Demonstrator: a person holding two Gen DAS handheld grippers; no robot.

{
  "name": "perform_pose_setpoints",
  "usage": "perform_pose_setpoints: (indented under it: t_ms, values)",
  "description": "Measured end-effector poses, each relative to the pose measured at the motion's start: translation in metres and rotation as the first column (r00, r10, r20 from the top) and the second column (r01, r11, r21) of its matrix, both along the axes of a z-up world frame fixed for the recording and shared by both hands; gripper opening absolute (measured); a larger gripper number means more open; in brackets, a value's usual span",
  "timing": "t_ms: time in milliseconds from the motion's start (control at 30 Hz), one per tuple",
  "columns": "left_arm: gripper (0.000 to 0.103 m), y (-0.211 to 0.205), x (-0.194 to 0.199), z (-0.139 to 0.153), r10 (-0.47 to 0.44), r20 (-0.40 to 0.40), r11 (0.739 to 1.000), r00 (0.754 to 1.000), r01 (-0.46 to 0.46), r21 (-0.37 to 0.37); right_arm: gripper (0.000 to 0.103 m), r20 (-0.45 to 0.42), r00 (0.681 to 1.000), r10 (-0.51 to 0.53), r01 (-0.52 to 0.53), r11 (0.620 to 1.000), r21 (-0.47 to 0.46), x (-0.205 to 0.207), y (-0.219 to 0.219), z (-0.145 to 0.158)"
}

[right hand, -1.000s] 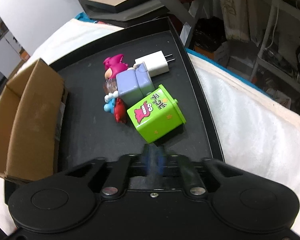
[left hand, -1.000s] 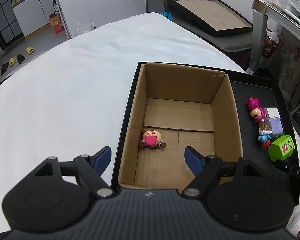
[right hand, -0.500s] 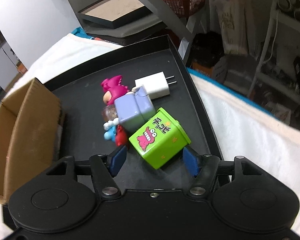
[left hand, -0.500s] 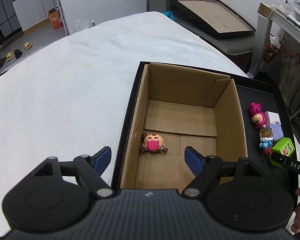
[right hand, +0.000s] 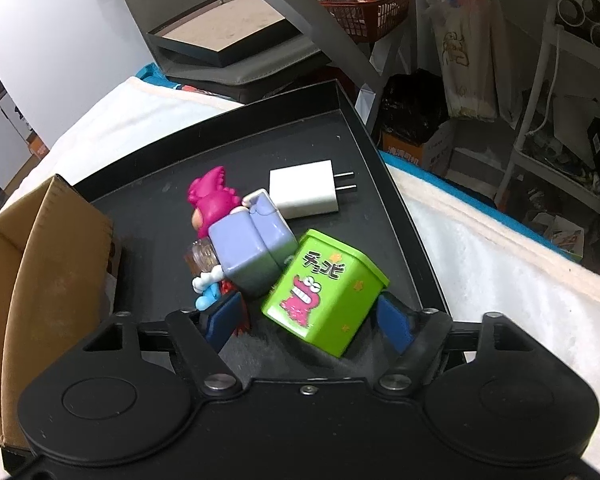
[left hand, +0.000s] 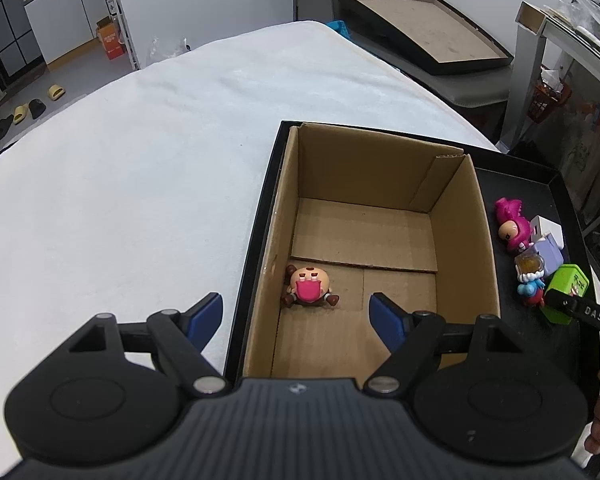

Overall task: Organize rigid objects
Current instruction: 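Close the right gripper on the green cartoon cube, then lift the green cube into the box and open the right gripper while the left gripper grips the box wall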

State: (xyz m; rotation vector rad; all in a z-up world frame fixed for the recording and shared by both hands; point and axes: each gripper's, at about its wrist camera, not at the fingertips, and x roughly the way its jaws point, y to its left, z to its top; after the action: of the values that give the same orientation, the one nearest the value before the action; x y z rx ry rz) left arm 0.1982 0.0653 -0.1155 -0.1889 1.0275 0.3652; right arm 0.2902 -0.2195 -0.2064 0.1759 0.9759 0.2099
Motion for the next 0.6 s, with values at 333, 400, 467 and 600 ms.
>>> perform_pose_setpoints:
  t_ms: [333, 400, 467, 600]
  values:
    - [0.079, -0.001, -0.001, 0.001, 0.004, 0.003, 1.0, 1.0, -0.004, -0.003, 0.056, 0.015, 0.999, 0.041, -0.041, 0.999, -0.002, -0.015, 0.0, 0.015]
    - [0.079, 0.0, -0.002, 0.002, 0.003, 0.005, 1.0, 1.0, -0.003, -0.005, 0.056, 0.019, 0.999, 0.044, -0.044, 0.999, -0.006, -0.019, -0.002, 0.019]
    - [0.079, 0.001, -0.003, 0.002, 0.005, 0.01, 1.0, 1.0, -0.005, -0.007, 0.056, 0.023, 0.999, 0.047, -0.047, 0.999, -0.005, -0.022, -0.003, 0.023]
    - [0.079, 0.006, -0.006, 0.001, 0.017, 0.019, 1.0, 1.0, -0.016, -0.023, 0.056, 0.044, 0.997, 0.058, -0.058, 0.998, 0.002, -0.029, -0.004, 0.036]
